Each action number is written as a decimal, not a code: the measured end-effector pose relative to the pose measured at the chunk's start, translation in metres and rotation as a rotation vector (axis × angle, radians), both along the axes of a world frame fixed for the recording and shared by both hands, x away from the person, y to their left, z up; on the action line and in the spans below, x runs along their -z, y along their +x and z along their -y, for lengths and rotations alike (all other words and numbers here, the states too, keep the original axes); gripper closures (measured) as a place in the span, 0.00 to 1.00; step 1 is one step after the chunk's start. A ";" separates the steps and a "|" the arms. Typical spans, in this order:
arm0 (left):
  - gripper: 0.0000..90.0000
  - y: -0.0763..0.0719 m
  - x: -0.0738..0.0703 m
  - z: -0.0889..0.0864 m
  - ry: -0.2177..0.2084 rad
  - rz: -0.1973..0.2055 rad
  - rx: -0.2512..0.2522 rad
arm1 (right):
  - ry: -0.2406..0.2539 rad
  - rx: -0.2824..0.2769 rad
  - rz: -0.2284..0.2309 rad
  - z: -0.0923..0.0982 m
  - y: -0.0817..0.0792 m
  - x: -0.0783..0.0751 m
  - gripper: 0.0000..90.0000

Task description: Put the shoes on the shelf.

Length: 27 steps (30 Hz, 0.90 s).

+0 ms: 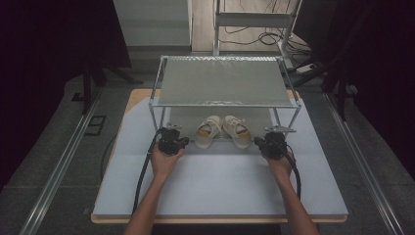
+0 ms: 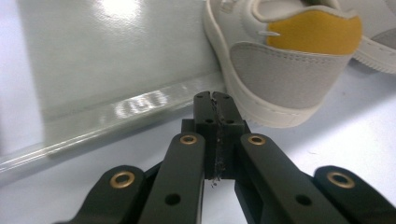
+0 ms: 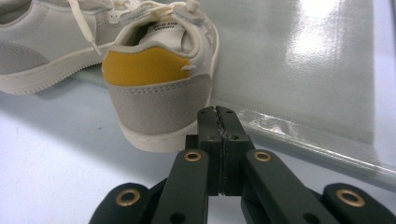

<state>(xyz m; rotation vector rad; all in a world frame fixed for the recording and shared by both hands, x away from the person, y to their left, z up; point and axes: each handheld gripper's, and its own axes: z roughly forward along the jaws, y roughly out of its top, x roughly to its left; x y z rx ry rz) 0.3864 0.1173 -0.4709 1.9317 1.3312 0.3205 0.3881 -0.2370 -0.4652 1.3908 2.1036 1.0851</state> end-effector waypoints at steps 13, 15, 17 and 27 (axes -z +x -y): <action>0.99 -0.001 -0.002 0.021 -0.010 -0.004 0.052 | -0.001 -0.027 -0.007 -0.013 0.000 0.005 1.00; 0.99 -0.002 -0.002 0.023 -0.010 -0.005 0.056 | 0.003 -0.032 -0.006 -0.013 0.000 0.005 1.00; 0.99 -0.002 -0.002 0.025 -0.019 -0.007 0.064 | 0.000 -0.043 -0.006 -0.017 -0.001 0.005 1.00; 0.99 -0.002 -0.003 0.040 -0.041 -0.015 0.102 | 0.016 -0.091 -0.009 -0.030 -0.004 0.005 1.00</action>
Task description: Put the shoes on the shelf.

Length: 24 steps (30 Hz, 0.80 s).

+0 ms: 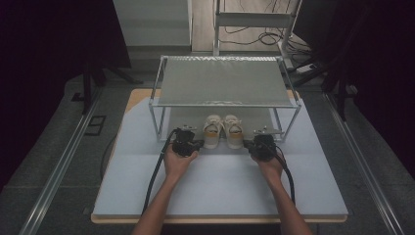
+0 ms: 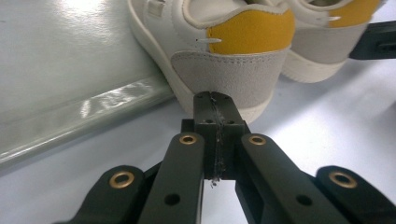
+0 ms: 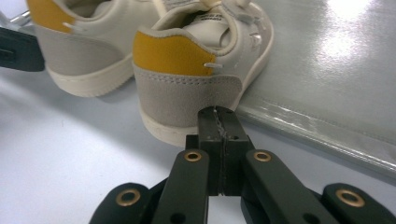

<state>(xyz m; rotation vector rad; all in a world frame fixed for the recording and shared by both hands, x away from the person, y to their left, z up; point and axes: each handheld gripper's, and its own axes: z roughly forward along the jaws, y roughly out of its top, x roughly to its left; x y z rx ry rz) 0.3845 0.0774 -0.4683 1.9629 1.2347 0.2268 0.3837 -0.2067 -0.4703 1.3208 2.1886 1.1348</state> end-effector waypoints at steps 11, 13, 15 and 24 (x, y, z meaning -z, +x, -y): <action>0.98 0.001 -0.002 0.016 -0.001 -0.007 0.038 | 0.009 -0.025 0.002 -0.006 0.000 0.001 1.00; 0.98 0.002 -0.002 0.019 0.001 -0.010 0.045 | 0.012 -0.031 0.002 -0.007 0.000 0.001 1.00; 0.98 0.002 -0.002 0.023 0.011 -0.006 0.057 | 0.012 -0.034 0.000 -0.007 -0.001 0.001 1.00; 0.98 0.003 -0.003 0.024 0.017 -0.008 0.051 | 0.014 -0.039 -0.003 -0.007 -0.001 0.001 1.00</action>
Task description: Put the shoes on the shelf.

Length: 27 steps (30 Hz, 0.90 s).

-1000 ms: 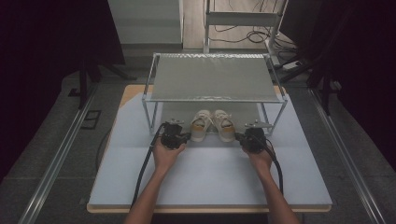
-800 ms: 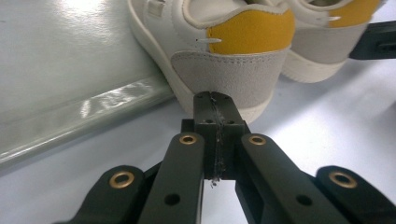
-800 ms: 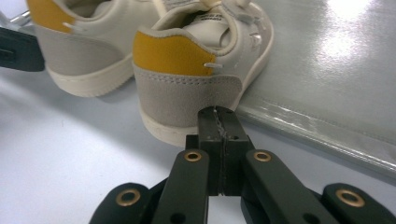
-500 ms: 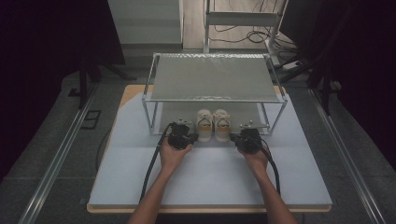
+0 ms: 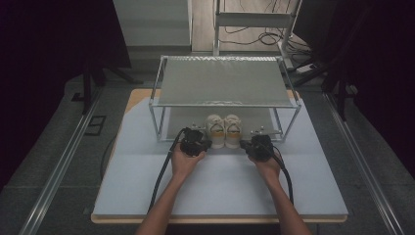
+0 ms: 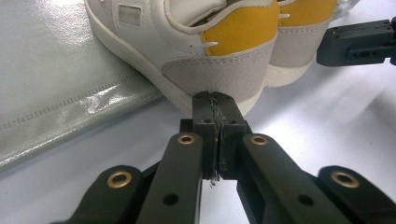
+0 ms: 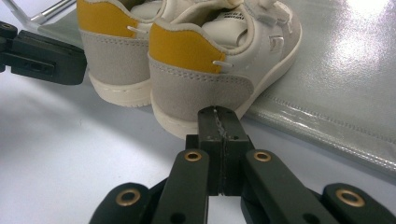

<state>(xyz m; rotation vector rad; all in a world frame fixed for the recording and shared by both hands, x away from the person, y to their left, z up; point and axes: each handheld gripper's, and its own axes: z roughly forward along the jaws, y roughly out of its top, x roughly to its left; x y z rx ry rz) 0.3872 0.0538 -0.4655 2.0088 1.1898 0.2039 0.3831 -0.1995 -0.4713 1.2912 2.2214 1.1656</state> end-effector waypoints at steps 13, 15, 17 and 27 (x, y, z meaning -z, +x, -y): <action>0.97 0.013 -0.001 -0.002 0.009 -0.008 -0.015 | -0.005 -0.004 -0.004 0.000 0.000 0.001 1.00; 0.97 0.017 0.000 -0.002 0.001 -0.012 -0.023 | -0.003 -0.001 -0.002 -0.001 -0.001 0.001 1.00; 0.97 0.020 0.001 -0.002 -0.004 -0.016 -0.026 | 0.006 -0.004 -0.002 -0.001 -0.002 0.002 1.00; 0.97 0.034 0.002 -0.002 0.014 -0.011 -0.020 | 0.012 -0.042 0.004 -0.007 -0.018 0.005 1.00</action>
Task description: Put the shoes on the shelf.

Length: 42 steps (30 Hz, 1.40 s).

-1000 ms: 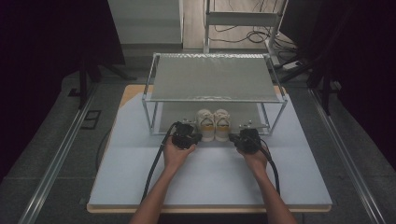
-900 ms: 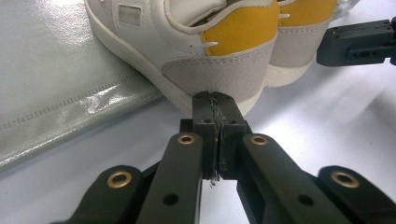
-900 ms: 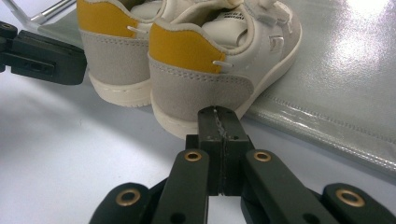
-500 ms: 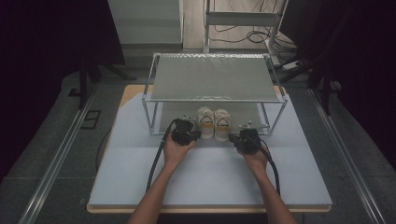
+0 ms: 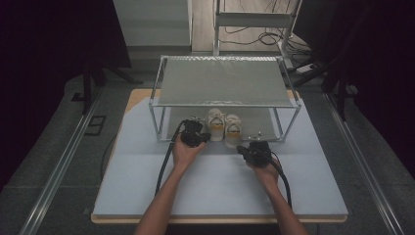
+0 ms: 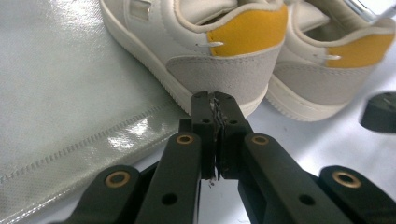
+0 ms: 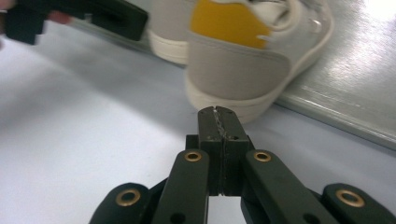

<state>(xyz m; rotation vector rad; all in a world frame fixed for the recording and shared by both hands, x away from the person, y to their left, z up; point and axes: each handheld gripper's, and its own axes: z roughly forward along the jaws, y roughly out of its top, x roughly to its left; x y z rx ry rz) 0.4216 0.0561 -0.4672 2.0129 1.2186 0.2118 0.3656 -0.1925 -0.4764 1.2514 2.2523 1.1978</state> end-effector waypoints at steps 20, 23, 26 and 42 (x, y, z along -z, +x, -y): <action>0.98 0.002 0.001 -0.001 0.010 0.013 0.024 | -0.007 0.014 0.021 -0.009 0.011 0.001 1.00; 0.98 0.001 0.001 0.000 0.003 0.003 0.013 | -0.014 0.016 0.021 -0.009 0.014 0.002 1.00; 0.98 0.002 0.001 -0.001 0.010 0.011 0.022 | -0.020 0.026 0.019 -0.009 0.018 0.001 1.00; 0.97 0.003 0.001 -0.001 0.008 0.012 0.027 | -0.041 0.087 0.009 -0.015 0.047 0.006 1.00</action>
